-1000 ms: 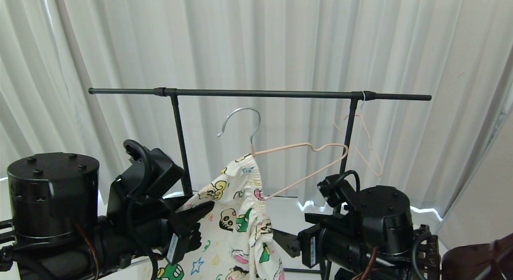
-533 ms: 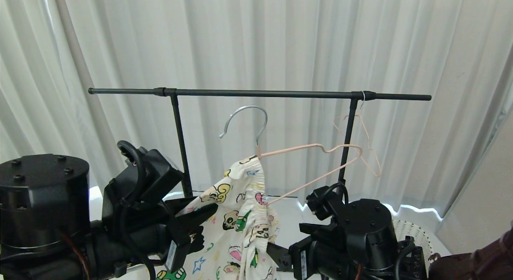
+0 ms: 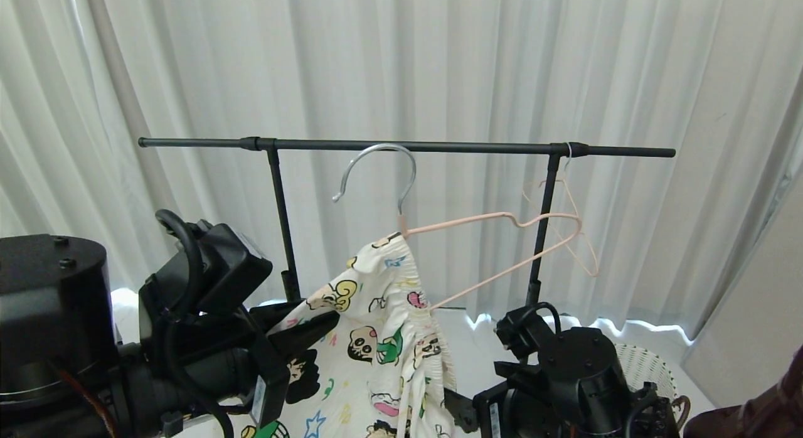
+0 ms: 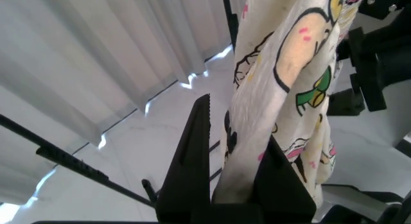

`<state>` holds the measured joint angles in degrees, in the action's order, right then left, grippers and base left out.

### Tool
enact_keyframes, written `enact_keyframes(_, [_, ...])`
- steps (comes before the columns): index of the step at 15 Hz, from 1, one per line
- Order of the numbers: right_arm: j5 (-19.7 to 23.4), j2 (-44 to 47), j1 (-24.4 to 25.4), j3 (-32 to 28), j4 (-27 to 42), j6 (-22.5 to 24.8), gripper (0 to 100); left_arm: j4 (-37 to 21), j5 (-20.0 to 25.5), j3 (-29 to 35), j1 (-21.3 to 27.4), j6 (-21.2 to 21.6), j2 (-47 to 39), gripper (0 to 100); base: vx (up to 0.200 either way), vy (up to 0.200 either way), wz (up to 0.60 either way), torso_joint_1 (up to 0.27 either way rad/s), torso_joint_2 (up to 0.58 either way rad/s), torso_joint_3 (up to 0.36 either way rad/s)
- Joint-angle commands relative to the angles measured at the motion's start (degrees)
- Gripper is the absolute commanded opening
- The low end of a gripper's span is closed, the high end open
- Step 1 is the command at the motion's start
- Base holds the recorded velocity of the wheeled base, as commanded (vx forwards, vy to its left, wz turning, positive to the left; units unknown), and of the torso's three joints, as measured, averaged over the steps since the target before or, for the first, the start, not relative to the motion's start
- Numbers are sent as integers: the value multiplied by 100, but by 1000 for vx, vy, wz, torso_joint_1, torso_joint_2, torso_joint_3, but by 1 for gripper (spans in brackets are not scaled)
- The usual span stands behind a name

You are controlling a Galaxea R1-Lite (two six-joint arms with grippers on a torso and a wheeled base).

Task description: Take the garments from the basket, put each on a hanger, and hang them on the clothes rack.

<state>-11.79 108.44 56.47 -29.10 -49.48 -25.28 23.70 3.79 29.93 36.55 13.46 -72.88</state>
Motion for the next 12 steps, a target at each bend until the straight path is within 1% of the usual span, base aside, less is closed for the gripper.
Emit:
enact_keyframes(1, [-60,-147,-189,176,0,6,100,3,-1,-40,-95,8,37,0,0,0,0,0,0,0])
enact_keyframes(3, [-60,-297,-373,387,0,32,100,3,-1,-66,-130,-1,37,0,0,0,0,0,0,0])
enact_keyframes(6, [-60,-455,-813,634,0,296,100,3,-1,-119,-148,8,37,0,0,0,0,0,0,0])
enact_keyframes(8, [-60,-499,-1252,651,0,551,100,3,-1,-295,-165,34,45,0,0,0,0,0,0,0])
enact_keyframes(9, [-52,-499,-1410,651,0,674,100,3,-1,-382,-236,87,45,0,0,0,0,0,0,0])
enact_keyframes(10, [-43,-508,-1692,642,0,841,100,3,25,-470,-394,236,45,0,0,0,0,0,0,0])
enact_keyframes(12, [-34,-552,-1815,642,0,867,100,12,25,-462,-394,254,45,0,0,0,0,0,0,0])
